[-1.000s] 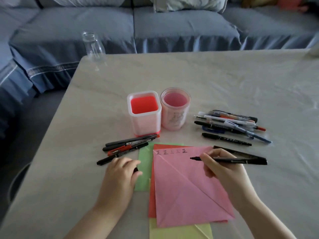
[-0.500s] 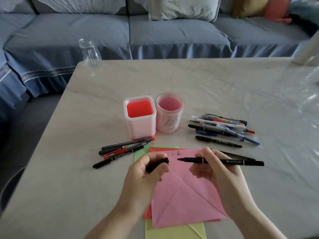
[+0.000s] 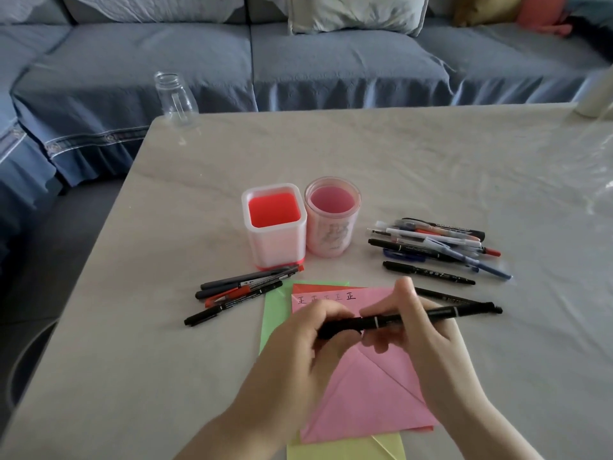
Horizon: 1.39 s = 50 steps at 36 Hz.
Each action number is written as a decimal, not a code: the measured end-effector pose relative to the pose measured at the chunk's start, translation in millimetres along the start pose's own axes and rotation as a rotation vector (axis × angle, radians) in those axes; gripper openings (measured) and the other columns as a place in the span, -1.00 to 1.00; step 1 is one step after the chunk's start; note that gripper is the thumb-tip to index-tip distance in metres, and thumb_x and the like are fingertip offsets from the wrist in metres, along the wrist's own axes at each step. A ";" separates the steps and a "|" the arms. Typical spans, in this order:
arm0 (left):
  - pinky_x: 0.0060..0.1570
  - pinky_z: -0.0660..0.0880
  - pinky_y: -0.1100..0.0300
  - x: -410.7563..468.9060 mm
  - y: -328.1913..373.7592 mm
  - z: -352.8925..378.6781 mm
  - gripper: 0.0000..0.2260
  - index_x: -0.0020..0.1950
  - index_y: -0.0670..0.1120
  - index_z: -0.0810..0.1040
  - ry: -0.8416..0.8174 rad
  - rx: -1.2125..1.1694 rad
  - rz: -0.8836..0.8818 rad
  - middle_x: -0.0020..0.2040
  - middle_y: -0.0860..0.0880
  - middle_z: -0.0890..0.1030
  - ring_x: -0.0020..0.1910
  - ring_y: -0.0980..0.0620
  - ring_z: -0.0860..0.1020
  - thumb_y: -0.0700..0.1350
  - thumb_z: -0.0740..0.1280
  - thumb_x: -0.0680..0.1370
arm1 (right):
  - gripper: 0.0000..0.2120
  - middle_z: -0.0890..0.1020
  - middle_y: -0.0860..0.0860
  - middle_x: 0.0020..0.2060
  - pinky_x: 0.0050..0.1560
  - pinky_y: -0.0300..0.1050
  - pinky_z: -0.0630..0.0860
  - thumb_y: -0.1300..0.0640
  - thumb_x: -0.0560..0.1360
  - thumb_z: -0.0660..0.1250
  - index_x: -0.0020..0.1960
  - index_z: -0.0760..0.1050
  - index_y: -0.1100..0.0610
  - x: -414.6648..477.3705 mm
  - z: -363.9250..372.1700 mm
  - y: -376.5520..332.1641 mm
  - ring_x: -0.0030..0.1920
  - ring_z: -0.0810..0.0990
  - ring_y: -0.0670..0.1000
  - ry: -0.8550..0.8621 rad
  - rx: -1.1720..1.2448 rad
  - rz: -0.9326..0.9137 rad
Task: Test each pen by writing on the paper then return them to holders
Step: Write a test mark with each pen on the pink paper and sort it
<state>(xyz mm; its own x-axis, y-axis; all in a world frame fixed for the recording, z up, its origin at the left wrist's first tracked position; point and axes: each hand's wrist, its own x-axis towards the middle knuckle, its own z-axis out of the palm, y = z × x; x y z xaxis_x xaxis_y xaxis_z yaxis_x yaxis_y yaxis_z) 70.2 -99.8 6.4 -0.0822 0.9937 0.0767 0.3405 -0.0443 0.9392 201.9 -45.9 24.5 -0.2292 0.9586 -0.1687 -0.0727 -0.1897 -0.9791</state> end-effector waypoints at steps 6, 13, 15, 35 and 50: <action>-0.31 0.36 0.23 2.6 -12.2 3.5 -0.62 -0.08 -0.03 0.45 -0.068 0.251 0.161 -0.25 0.05 0.50 -0.29 0.09 0.44 0.22 0.03 0.54 | -0.66 0.28 -0.06 -0.63 -0.54 -0.34 0.21 0.03 0.43 0.16 -0.45 0.32 0.18 2.6 18.0 10.3 -0.57 0.22 -0.12 0.104 -0.070 -0.117; -0.55 0.14 0.32 16.4 7.3 -1.6 -0.72 -0.42 -0.06 0.41 -0.217 -0.359 -0.306 -0.54 0.08 0.26 -0.56 0.13 0.17 -0.02 0.29 0.47 | -0.70 0.30 -0.02 -0.59 -0.58 -0.31 0.20 0.05 0.37 0.18 -0.50 0.27 0.09 9.9 17.2 14.1 -0.58 0.21 -0.13 0.093 0.013 -0.110; -0.59 0.06 0.39 22.9 12.0 -5.2 -0.70 -0.48 -0.03 0.39 -0.346 -0.588 -0.474 -0.57 0.08 0.17 -0.60 0.15 0.09 -0.03 0.30 0.45 | -0.66 0.30 -0.01 -0.58 -0.57 -0.32 0.20 -0.04 0.32 0.22 -0.48 0.25 0.16 13.0 13.5 12.3 -0.58 0.22 -0.14 0.041 -0.025 -0.169; -0.16 0.36 0.02 21.6 -96.6 -57.1 -0.71 -0.10 -0.14 0.61 0.493 1.001 0.063 -0.15 -0.09 0.55 -0.17 -0.15 0.48 -0.03 0.14 0.49 | -0.78 0.57 0.16 0.06 0.09 0.10 0.40 0.33 0.41 0.36 0.06 0.58 0.24 70.1 -106.7 46.7 0.13 0.48 0.23 0.162 -1.436 -0.154; 0.23 0.28 0.08 30.2 -54.2 -8.0 -0.61 0.33 -0.13 0.36 0.168 0.851 0.456 0.23 -0.11 0.50 0.21 -0.05 0.41 0.00 0.17 0.55 | -0.88 0.61 -0.06 -0.25 -0.48 -0.13 0.50 0.02 0.45 0.31 -0.03 0.55 -0.01 41.8 -54.2 22.5 -0.37 0.59 0.02 -0.139 -1.228 -0.562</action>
<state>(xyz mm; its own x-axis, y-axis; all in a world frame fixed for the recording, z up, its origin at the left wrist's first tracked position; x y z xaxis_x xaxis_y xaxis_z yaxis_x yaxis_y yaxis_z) 41.8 -68.2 -39.5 0.1147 0.8693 0.4808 0.9291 -0.2652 0.2579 243.4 1.4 -10.7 -0.5561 0.8001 0.2251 0.7002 0.5969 -0.3917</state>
